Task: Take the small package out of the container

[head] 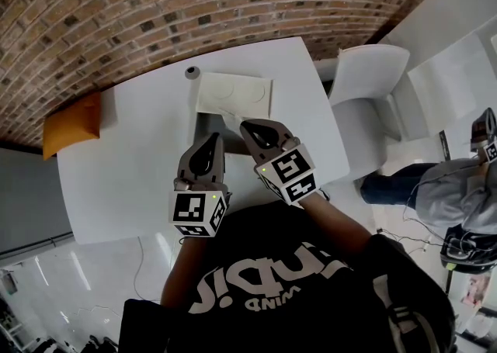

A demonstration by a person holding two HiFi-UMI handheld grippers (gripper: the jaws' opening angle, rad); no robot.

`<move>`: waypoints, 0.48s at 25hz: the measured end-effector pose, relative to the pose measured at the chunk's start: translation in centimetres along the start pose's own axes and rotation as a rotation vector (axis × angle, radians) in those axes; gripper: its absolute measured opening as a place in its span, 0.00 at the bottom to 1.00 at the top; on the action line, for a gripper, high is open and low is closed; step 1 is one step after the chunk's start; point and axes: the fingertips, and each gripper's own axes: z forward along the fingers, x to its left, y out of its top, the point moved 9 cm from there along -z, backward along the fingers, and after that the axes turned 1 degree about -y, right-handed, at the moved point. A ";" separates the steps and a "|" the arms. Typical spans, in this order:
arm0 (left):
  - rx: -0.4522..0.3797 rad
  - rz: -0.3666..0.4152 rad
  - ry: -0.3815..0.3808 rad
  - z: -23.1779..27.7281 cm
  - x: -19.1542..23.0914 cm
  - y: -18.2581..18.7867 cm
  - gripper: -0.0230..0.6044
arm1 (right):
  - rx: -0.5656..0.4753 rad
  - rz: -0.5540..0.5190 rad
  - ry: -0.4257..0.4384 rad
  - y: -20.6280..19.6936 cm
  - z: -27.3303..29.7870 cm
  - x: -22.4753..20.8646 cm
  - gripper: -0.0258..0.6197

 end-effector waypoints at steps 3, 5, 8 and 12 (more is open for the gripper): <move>-0.005 0.003 -0.002 0.1 -0.1 0.2 0.04 | -0.049 -0.003 -0.021 0.7 -0.9 0.0 0.04; -0.008 0.005 -0.002 0.0 -0.1 0.4 0.04 | -0.081 -0.001 -0.033 1.1 -1.4 0.0 0.04; -0.013 0.008 -0.002 0.0 0.0 0.5 0.04 | -0.123 -0.007 -0.052 1.6 -2.2 -0.1 0.04; -0.016 0.011 0.000 0.1 0.1 0.6 0.04 | -0.169 -0.015 -0.076 2.2 -3.0 0.0 0.04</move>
